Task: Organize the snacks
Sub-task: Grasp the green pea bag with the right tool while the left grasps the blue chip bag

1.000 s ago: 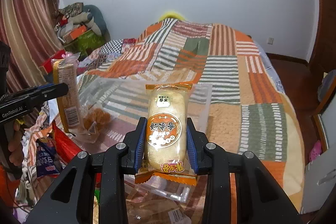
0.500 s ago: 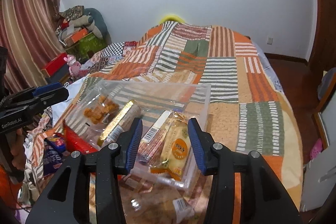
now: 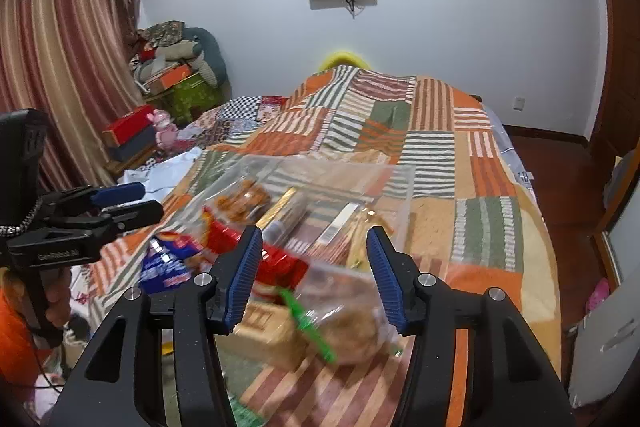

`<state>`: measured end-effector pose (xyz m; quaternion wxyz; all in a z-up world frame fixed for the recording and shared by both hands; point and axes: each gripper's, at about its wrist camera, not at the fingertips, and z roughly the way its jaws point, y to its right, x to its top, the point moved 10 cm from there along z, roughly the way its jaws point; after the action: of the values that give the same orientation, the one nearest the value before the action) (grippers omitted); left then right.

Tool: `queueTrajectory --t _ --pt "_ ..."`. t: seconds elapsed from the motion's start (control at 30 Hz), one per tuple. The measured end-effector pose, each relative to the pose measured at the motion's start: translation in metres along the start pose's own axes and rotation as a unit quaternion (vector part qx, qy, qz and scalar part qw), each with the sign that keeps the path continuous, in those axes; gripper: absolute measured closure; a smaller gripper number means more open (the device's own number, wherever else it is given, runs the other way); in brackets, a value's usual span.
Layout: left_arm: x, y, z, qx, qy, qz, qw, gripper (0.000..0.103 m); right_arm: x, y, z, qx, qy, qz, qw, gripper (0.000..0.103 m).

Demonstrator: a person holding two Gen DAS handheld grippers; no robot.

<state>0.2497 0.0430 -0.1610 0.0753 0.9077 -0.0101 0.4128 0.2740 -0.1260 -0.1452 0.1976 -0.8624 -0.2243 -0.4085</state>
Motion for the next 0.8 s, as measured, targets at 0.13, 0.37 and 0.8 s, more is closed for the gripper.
queueTrajectory --t 0.13,0.37,0.8 --pt "-0.02 0.001 -0.011 -0.001 -0.012 -0.016 0.9998 0.034 -0.012 -0.01 -0.009 0.009 -0.003 -0.002 1.0 0.047" --pt "-0.06 -0.001 -0.024 -0.001 -0.036 -0.043 0.9985 0.032 -0.045 -0.023 -0.017 0.019 -0.025 0.002 0.999 0.043" --pt "-0.127 -0.016 -0.028 0.019 -0.082 -0.085 0.9928 0.032 -0.109 -0.049 0.004 0.067 -0.105 0.004 0.992 0.043"
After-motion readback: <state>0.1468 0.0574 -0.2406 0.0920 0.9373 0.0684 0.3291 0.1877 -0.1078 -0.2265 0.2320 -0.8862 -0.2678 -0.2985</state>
